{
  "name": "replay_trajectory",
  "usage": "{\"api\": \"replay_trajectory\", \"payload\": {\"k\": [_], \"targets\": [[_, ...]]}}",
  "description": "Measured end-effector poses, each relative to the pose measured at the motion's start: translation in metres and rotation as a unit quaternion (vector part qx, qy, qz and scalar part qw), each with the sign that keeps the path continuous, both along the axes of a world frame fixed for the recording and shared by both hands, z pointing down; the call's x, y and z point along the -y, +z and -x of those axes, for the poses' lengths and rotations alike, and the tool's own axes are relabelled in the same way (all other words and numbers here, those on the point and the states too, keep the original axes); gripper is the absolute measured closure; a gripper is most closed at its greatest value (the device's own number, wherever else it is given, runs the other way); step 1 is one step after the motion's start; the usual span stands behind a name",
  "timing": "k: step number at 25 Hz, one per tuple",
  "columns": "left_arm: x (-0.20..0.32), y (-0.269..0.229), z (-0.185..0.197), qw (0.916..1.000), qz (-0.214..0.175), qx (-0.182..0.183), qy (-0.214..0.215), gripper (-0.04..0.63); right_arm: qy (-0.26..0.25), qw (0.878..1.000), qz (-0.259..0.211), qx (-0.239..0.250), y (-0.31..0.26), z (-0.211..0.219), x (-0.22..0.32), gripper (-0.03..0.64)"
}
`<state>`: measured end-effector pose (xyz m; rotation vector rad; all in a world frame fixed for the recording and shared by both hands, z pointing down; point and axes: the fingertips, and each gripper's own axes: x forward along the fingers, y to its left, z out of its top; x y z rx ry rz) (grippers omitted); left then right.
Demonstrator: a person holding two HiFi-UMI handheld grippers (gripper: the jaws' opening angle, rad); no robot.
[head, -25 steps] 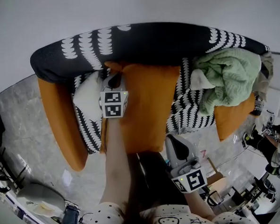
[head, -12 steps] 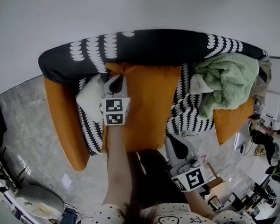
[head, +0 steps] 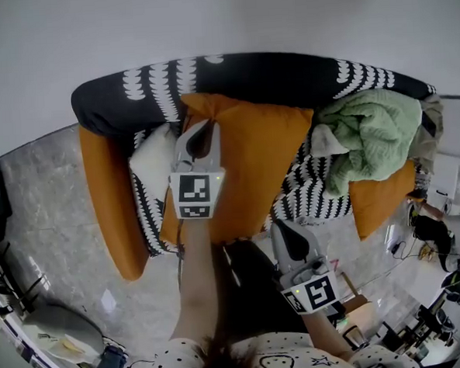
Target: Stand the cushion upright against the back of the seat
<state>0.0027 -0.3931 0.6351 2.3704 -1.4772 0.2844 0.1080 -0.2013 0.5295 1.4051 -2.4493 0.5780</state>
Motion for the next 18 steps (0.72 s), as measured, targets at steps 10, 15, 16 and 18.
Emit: {"api": "replay_trajectory", "payload": {"k": [10, 15, 16, 18], "targets": [[0.020, -0.094, 0.032, 0.9930, -0.115, -0.004, -0.027, 0.580, -0.003, 1.000, -0.007, 0.003, -0.004, 0.008, -0.008, 0.620], [0.018, -0.120, 0.064, 0.9881, -0.139, -0.008, -0.065, 0.580, -0.007, 1.000, -0.008, 0.001, -0.005, 0.012, -0.008, 0.620], [0.016, -0.122, 0.072, 0.9872, -0.141, -0.005, -0.074, 0.580, -0.008, 1.000, -0.009, 0.001, -0.005, 0.013, -0.008, 0.620], [0.013, -0.122, 0.086, 0.9847, -0.148, 0.002, -0.092, 0.580, -0.010, 1.000, -0.010, 0.001, -0.005, 0.015, -0.009, 0.620]]}}
